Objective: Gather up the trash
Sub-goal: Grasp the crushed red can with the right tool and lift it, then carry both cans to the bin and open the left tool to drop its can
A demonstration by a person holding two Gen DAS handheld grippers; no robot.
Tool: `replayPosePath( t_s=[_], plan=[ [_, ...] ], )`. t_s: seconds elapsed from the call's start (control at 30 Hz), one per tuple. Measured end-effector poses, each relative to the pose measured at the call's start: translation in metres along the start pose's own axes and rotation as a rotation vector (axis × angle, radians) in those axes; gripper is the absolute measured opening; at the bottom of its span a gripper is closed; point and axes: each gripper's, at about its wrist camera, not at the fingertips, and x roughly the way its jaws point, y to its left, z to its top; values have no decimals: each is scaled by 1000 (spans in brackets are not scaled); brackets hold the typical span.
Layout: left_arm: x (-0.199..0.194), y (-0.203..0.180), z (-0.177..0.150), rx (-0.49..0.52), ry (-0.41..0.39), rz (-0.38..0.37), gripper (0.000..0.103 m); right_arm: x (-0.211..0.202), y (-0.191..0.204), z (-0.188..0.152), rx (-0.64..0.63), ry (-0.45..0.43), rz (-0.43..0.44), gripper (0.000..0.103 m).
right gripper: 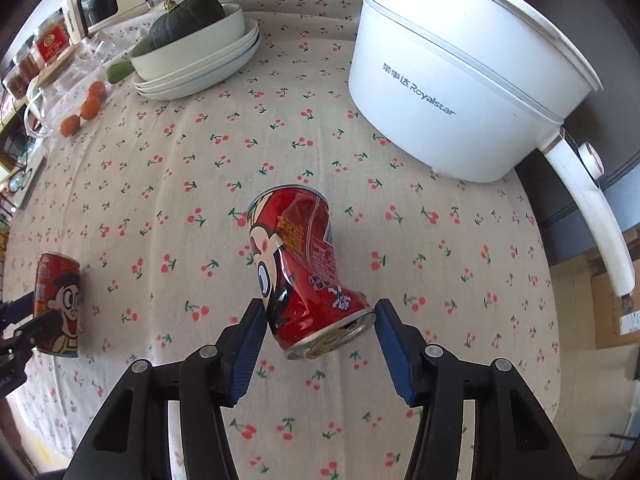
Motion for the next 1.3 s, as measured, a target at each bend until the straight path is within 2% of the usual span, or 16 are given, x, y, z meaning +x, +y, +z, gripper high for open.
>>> replayPosePath(
  t_s=[0.13, 0.27, 0.43, 0.67, 0.8, 0.9, 1.03, 1.17, 1.3],
  plan=[
    [-16, -9, -10, 9, -17, -31, 57, -24, -6, -25, 54, -2, 57, 51],
    [-31, -19, -25, 19, -33, -58, 57, -35, -10, -56, 60, 12, 35, 50],
    [-46, -38, -49, 54, -36, -83, 57, -52, -19, -91, 105, -9, 73, 50],
    [-55, -100, -80, 200, -34, -148, 57, -103, -56, -159, 147, -83, 116, 50],
    [-52, -151, -102, 304, -11, -220, 57, -123, -98, -214, 197, -113, 86, 50],
    [-44, -196, -124, 408, 18, -266, 57, -130, -136, -254, 266, -128, 74, 50],
    [-15, -250, -153, 529, 91, -300, 57, -129, -176, -293, 345, -106, 79, 50],
    [27, -292, -178, 617, 163, -249, 57, -124, -196, -320, 376, -85, 79, 50],
    [64, -317, -194, 665, 220, -200, 57, -122, -209, -337, 384, -76, 86, 50]
  ],
)
